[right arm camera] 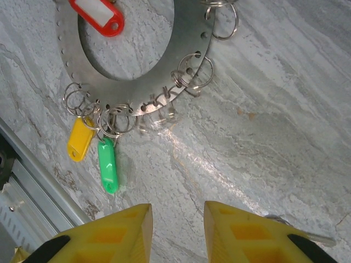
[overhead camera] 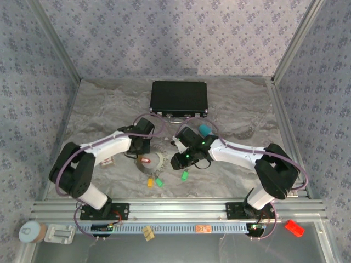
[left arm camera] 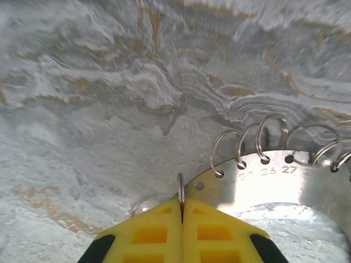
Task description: Put the keys on the keyring
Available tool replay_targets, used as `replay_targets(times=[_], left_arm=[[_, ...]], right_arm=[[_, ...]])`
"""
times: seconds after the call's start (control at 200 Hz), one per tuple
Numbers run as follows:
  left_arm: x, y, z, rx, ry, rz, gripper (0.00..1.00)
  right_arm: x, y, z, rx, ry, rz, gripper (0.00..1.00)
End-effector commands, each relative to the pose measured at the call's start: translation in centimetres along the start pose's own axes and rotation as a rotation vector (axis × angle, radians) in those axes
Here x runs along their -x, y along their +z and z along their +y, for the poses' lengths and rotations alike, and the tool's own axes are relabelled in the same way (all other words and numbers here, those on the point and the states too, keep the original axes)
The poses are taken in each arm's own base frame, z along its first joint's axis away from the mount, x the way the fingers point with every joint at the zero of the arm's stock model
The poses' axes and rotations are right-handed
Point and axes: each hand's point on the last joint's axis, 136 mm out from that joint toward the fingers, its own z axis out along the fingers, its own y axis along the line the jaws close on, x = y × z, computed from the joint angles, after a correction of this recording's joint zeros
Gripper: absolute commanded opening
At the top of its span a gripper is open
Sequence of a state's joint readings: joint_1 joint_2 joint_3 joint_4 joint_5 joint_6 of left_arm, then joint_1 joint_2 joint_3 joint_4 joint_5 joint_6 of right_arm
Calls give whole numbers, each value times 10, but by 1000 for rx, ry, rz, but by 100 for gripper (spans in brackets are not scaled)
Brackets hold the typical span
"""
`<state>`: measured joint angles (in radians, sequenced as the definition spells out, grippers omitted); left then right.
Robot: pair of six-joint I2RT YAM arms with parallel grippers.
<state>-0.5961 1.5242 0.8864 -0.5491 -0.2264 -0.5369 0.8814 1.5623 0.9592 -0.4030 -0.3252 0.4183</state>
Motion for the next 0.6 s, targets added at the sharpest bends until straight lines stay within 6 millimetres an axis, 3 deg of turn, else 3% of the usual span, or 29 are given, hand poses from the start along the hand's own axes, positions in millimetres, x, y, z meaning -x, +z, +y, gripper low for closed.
replay_targets(times=[0.0,0.16,0.355,0.595], left_arm=[[19,-24,1,-15,38,-142,0],[40,-65,-7,-102,152,-321,0],[51,-105,-26,-251,309,-500,0],[45,-122,-44,-396,483,-617,0]], right_arm=[[6,-13,2,1,5,-36,31],[21,-33,0,16,9,-117,31],[50,-79,-18,1,-4,-274,31],[90,-127,-37,-29,-82,-412,30]])
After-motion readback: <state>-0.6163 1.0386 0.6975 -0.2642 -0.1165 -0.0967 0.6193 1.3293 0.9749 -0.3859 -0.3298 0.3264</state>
